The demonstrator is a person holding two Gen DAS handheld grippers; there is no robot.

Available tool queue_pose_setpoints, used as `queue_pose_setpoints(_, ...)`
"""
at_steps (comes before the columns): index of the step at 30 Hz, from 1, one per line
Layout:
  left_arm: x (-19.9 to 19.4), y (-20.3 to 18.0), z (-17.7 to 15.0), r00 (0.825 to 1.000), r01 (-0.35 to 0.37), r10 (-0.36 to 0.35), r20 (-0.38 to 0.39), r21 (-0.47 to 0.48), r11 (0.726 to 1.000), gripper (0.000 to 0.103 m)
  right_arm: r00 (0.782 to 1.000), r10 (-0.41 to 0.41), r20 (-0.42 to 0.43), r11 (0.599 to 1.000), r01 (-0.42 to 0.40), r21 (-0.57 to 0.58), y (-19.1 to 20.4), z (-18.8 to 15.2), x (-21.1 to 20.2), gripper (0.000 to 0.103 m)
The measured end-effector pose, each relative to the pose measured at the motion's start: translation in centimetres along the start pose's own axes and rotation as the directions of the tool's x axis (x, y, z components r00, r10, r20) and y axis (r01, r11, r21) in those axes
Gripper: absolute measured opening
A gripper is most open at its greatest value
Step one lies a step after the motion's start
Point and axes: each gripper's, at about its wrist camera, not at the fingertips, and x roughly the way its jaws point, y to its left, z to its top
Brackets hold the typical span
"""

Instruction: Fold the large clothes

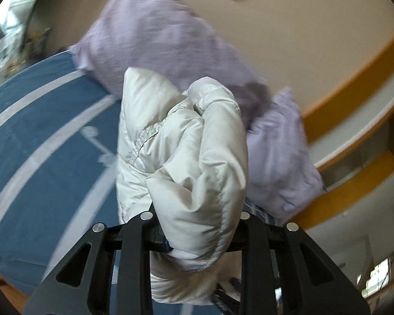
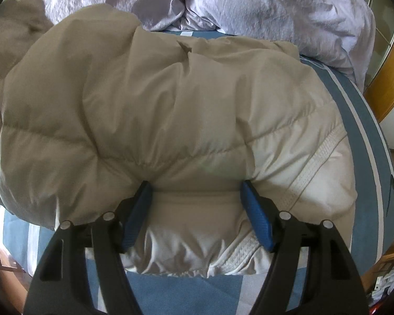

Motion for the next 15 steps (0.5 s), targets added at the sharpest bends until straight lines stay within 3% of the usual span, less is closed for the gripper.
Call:
queue_pose_setpoints(8,0.9,-7.8,-3.6,0.991,0.113,-0.099,-0.085,0.181,0.977,0.025,1.000,0.013,0.005,1.000,-0.013,0.008,-0.3,-0.2,0.0,0.071)
queue_pose_setpoints(15,3.9,-11.9,-6.6,0.979,0.148,-0.103,-0.175,0.268,0.952,0.025,0.999,0.052,0.015,0.999,-0.052,0.017,-1.2,-0.5,-0.3,0.071)
